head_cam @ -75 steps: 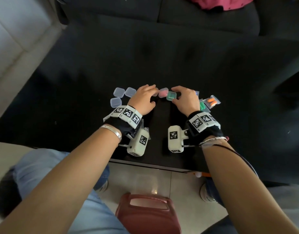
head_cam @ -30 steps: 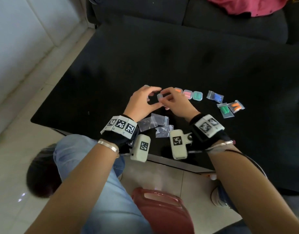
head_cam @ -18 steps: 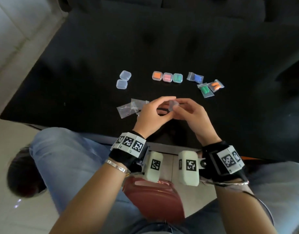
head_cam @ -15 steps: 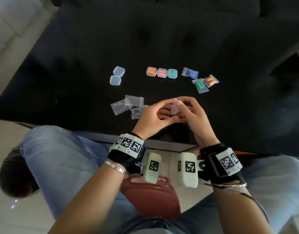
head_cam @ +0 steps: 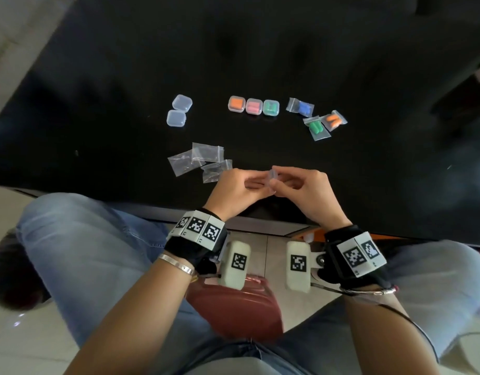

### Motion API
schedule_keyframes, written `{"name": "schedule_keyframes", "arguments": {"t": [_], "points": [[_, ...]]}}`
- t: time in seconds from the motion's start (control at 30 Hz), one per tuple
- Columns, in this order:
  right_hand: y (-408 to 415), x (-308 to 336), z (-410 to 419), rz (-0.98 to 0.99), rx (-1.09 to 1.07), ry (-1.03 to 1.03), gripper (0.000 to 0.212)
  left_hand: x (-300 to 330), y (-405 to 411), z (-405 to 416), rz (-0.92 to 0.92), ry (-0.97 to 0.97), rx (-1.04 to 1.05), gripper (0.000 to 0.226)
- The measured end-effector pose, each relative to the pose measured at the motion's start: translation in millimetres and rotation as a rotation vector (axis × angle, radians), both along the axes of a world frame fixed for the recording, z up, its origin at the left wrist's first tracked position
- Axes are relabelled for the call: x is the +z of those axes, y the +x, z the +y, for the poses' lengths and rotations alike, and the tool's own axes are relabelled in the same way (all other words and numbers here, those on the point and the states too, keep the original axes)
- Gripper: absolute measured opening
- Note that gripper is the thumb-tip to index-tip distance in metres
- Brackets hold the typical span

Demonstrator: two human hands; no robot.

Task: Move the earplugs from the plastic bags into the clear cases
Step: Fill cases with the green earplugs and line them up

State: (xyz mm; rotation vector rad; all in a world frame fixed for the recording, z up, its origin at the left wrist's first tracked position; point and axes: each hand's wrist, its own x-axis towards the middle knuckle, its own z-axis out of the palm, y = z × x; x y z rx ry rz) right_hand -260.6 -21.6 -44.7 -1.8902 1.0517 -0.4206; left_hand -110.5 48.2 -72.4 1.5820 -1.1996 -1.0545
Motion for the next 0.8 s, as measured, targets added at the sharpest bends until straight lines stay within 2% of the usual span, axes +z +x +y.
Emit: {"name": "schedule_keyframes", "arguments": {"t": [0.1, 0.27, 0.4, 0.47, 0.53, 0.63, 0.7, 0.8], "points": [[1.5, 1.6, -5.4, 0.007, -0.03, -0.024, 0.034, 6.2, 4.3, -5.2, -0.048, 0.015, -0.065, 0.037], [10.0, 2.1, -10.3, 0.04, -0.06, -0.089, 0.015, 9.1, 6.1, -12.8, -0.126, 0.021, -0.074, 0.034], [10.1, -0.6, -13.7, 0.062, -0.087, -0.09, 0.021, 10.2, 10.4, -14.8, -0.116, 0.051, -0.065, 0.031], [6.8, -0.9, -16.9, 0.007, -0.117, 0.036, 0.023, 9.3, 14.4, -15.5, -0.003, 0.092, -0.059, 0.029], [4.2, -0.2, -21.3, -0.091, -0.169, 0.21, 0.025, 10.9, 16.0, -15.3, 0.195, 0.105, -0.026, 0.028], [3.6, 2.3, -26.4, -0.245, -0.24, 0.385, 0.019, 17.0, 13.3, -14.1, 0.411, 0.104, -0.006, 0.029], [3.6, 2.8, -28.4, -0.283, -0.231, 0.411, 0.018, 19.5, 10.0, -14.3, 0.51, 0.115, -0.001, 0.028], [2.4, -0.3, -35.0, -0.198, -0.173, 0.329, 0.02, 17.3, 7.9, -16.7, 0.55, 0.138, 0.062, 0.026]]}}
